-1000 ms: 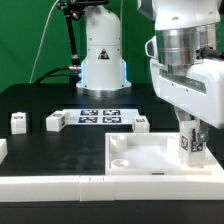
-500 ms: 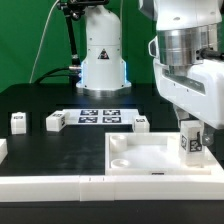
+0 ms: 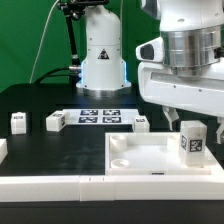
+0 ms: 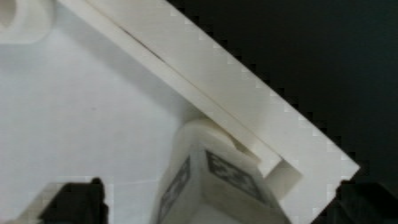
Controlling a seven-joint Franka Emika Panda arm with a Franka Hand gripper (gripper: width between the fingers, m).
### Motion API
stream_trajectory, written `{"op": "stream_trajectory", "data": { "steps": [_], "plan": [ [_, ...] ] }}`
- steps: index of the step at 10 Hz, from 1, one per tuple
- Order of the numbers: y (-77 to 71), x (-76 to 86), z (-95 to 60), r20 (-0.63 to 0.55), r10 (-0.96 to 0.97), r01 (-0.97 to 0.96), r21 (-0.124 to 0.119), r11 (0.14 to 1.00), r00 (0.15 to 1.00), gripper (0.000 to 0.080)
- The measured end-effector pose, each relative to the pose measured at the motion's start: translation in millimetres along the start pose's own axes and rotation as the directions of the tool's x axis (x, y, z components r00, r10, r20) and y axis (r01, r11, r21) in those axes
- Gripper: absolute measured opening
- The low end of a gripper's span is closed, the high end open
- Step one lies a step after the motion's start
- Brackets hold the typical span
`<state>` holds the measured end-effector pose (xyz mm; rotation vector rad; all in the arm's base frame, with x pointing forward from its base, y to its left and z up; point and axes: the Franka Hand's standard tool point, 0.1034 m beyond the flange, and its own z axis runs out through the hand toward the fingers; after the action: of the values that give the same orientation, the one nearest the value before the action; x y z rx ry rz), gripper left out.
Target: Assemble one leg
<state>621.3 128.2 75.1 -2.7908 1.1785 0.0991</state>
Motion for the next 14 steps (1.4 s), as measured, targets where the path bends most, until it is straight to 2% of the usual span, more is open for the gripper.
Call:
{"op": "stream_trajectory", "data": {
  "steps": [2, 4, 6, 9, 12, 14],
  "plan": [
    [-6.0, -1.9, -2.2, -0.03, -0.274, 0.273, -0.033, 0.961, 0.961, 0.0649],
    [-8.2, -3.5, -2.7, -0.03, -0.458, 0.457, -0.049, 0.888, 0.888, 0.0649],
    [-3.4, 2.7, -1.7, -0.02, -0.591, 0.589, -0.053, 0.806, 0.807, 0.0649],
    [0.6, 6.4, -0.4, 0.0, -0.802, 0.801, -0.058, 0.596, 0.597, 0.0649],
    [1.5, 7.6, -0.2, 0.001, -0.815, 0.813, -0.058, 0.579, 0.58, 0.0609],
    [1.5, 7.7, -0.2, 0.001, -0.815, 0.813, -0.058, 0.579, 0.58, 0.0306]
  ]
}}
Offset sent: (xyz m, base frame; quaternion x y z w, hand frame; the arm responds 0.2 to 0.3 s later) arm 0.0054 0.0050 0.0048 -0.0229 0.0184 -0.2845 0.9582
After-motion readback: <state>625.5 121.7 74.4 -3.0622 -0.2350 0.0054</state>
